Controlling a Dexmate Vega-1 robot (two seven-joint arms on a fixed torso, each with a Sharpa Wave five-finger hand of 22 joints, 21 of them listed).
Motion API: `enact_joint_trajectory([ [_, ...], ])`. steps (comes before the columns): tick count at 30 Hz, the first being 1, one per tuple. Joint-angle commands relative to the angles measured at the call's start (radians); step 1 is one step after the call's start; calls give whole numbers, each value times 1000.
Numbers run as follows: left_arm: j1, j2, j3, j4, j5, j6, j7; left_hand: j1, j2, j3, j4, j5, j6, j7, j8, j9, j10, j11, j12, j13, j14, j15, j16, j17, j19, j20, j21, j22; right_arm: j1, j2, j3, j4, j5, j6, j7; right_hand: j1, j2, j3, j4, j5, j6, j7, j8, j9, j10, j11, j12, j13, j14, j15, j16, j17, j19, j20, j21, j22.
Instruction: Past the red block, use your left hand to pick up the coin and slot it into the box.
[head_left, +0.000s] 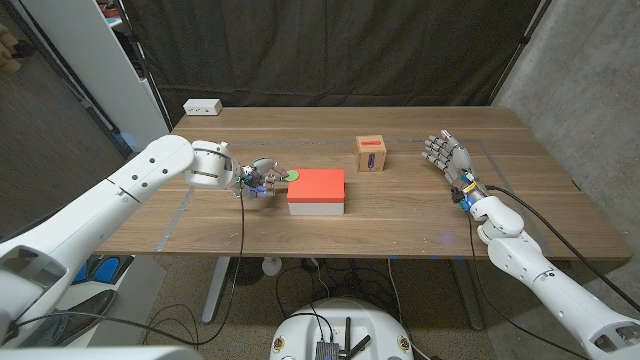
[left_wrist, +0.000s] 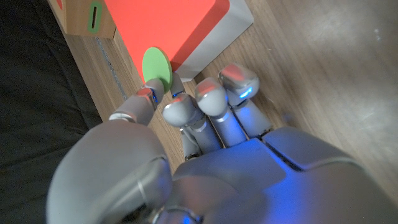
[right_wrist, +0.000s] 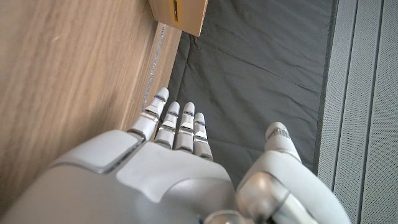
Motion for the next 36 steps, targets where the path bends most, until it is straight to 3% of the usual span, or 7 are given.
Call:
enact_joint_trajectory([
  [1,25,-10,-14,13,41,-39,-90,-4,23,12,2,-2,24,1,1,-5,-7,-1,-1,-4,-5,4,2,-4,-9,-56,0,0,-10,5,8,9,9,12,2,11,-1,-2,0,0,10,1,-4,0,12,2,4,5,9,1,0,1,-3,4,2,2],
  [6,51,-8,-32,-7,40,-55,-85,-3,62,26,5,1,72,-1,9,-13,-8,-1,3,-2,-8,3,0,-9,-15,-56,-3,0,-16,7,11,10,16,17,6,11,-1,-2,0,0,11,1,-4,0,15,0,5,5,11,2,1,1,-4,7,1,2],
  [12,86,-1,-59,-32,26,-76,-58,52,111,54,-25,9,111,-10,5,-21,-15,-1,11,10,-12,4,5,-9,-19,-58,17,5,-23,10,10,1,16,17,3,10,-2,-3,0,0,12,0,-4,0,16,-1,5,6,12,2,1,1,-4,8,1,2],
  [17,110,13,-75,-48,29,-97,-58,94,130,62,-33,12,134,-16,10,-13,-17,1,17,19,-15,5,7,-11,-20,-57,27,5,-31,6,8,-23,6,15,-12,10,-2,-4,1,0,11,0,-4,0,18,-3,6,7,11,2,0,2,-5,8,2,2],
  [24,164,17,-97,-54,57,-175,-92,137,129,53,-31,11,152,-9,13,-1,-22,19,11,11,-14,5,16,-8,-26,-55,30,5,-39,8,-2,-30,-24,25,-37,9,-3,-5,1,0,12,-1,-4,0,17,-2,5,8,12,2,1,2,-5,9,2,2],
  [30,188,19,-102,-51,94,-225,-145,154,128,42,-27,10,158,-8,11,8,-20,15,15,15,-17,5,16,-8,-32,-55,27,4,-57,-2,-1,-60,-42,24,-67,9,-2,-5,1,0,11,-1,-5,0,17,-3,5,9,12,3,0,2,-5,9,2,2],
  [36,239,20,-124,-93,172,-325,-168,161,129,32,-22,10,161,-7,8,13,-17,16,11,8,-18,5,16,-8,-35,-56,25,3,-82,-11,9,-104,-46,22,-98,9,-2,-5,1,0,12,0,-4,0,18,-2,5,10,13,2,1,2,-5,9,2,2],
])
